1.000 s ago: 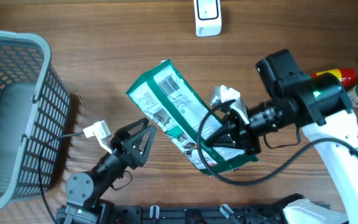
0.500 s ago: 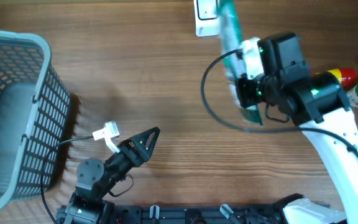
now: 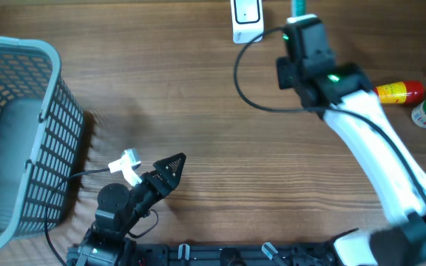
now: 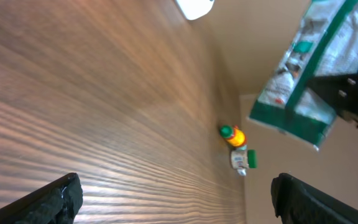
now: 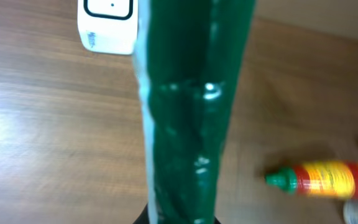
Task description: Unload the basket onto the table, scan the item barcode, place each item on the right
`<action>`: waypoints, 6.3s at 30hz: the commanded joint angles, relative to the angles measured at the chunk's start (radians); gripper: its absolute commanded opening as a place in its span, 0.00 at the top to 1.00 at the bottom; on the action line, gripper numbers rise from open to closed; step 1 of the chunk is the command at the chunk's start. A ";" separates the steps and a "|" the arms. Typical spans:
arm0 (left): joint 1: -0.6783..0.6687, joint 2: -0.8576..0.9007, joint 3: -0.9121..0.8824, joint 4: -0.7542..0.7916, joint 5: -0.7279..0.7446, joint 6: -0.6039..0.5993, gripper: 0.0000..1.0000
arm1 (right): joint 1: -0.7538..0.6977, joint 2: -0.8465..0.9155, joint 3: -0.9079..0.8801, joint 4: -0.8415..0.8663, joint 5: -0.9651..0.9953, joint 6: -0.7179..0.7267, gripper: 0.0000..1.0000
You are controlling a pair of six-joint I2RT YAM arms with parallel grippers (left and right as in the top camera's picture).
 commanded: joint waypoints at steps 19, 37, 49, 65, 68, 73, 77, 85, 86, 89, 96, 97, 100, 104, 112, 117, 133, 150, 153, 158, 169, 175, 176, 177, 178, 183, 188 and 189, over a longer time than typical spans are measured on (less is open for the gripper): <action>-0.006 -0.005 -0.001 -0.022 -0.069 0.008 0.00 | 0.014 0.634 0.003 0.988 0.375 -0.914 0.95; -0.006 -0.005 -0.001 -0.022 -0.076 0.008 0.00 | -0.066 0.710 0.005 1.199 0.504 -1.080 0.96; -0.006 -0.005 -0.001 -0.022 -0.075 0.008 0.00 | -0.477 0.496 0.005 1.189 0.577 -0.999 0.96; -0.006 -0.005 -0.001 -0.022 -0.075 0.005 0.00 | -1.012 0.477 0.005 0.604 0.286 -0.292 0.84; -0.006 -0.005 -0.001 -0.022 -0.075 0.005 0.01 | -1.012 0.476 0.005 0.562 0.286 -0.211 0.41; -0.006 -0.005 -0.001 -0.021 -0.075 0.005 0.00 | -1.007 0.427 0.005 0.499 0.246 -0.094 0.01; -0.006 -0.005 -0.001 -0.022 -0.075 0.005 0.00 | -0.991 0.237 0.006 0.509 0.006 -0.059 0.00; -0.006 -0.005 -0.001 -0.023 -0.075 0.005 0.00 | -0.983 -0.143 0.006 0.554 -0.723 0.251 0.00; -0.006 -0.005 -0.001 -0.023 -0.076 0.005 0.00 | -0.983 -0.174 0.006 0.553 -0.782 0.291 0.00; -0.006 -0.005 -0.001 -0.023 -0.075 0.005 0.00 | -0.971 -0.288 0.006 0.562 -1.003 0.324 0.00; -0.006 -0.005 -0.001 -0.023 -0.075 0.005 0.00 | -0.852 -0.640 0.006 0.406 -1.030 0.300 0.00; -0.006 -0.005 -0.001 -0.023 -0.075 0.005 0.00 | -0.843 -0.696 0.006 0.345 -1.031 0.301 0.00; -0.006 -0.005 -0.001 -0.023 -0.075 0.005 0.00 | -0.841 -0.835 0.006 0.098 -1.030 0.302 0.00; -0.006 -0.005 -0.001 -0.032 -0.076 0.005 0.00 | -0.841 -0.979 0.006 -0.368 -1.030 0.303 0.00; -0.006 -0.003 -0.001 -0.060 -0.075 0.005 0.00 | -0.841 -1.005 0.003 -0.703 -0.753 0.141 0.00; -0.006 -0.003 -0.001 -0.059 -0.075 0.005 0.00 | -0.782 -1.006 -0.025 -0.619 -0.814 0.092 0.00; -0.006 -0.003 -0.001 -0.059 -0.076 0.005 0.00 | -0.484 -1.409 -1.108 0.732 -0.872 0.409 0.00; -0.006 -0.003 -0.001 -0.059 -0.075 0.005 0.00 | -0.409 -1.613 -1.470 0.774 -0.592 0.551 0.00; -0.006 -0.003 -0.001 -0.060 -0.075 0.005 0.00 | -0.408 -1.613 -1.470 0.771 -0.584 0.495 0.00; -0.006 -0.003 -0.001 -0.060 -0.076 0.005 0.00 | -0.397 -1.613 -1.470 0.771 -0.592 0.321 0.00; -0.006 -0.003 -0.001 -0.059 -0.076 0.005 0.00 | -0.382 -1.613 -1.470 0.771 -0.583 0.090 0.00; -0.006 -0.003 -0.001 -0.059 -0.076 0.005 0.00 | -0.382 -1.612 -1.470 0.771 -0.583 0.090 0.00; -0.006 -0.003 -0.001 -0.059 -0.076 0.005 0.00 | -0.382 -1.612 -1.470 0.771 -0.583 0.090 0.00; -0.006 -0.003 -0.001 -0.060 -0.076 0.005 0.00 | -0.382 -1.612 -1.470 0.771 -0.583 0.090 0.00; -0.006 -0.003 -0.001 -0.060 -0.076 0.005 0.00 | -0.382 -1.612 -1.470 0.771 -0.583 0.090 0.00; -0.006 -0.003 -0.001 -0.059 -0.075 0.005 0.00 | -0.382 -1.612 -1.470 0.771 -0.583 0.090 0.00; -0.006 -0.003 -0.001 -0.063 -0.085 0.035 0.00 | -0.382 -1.612 -1.470 0.771 -0.583 0.090 0.00; -0.006 -0.007 -0.001 -0.063 -0.090 0.075 0.00 | -0.382 -1.612 -1.470 0.771 -0.583 0.090 0.00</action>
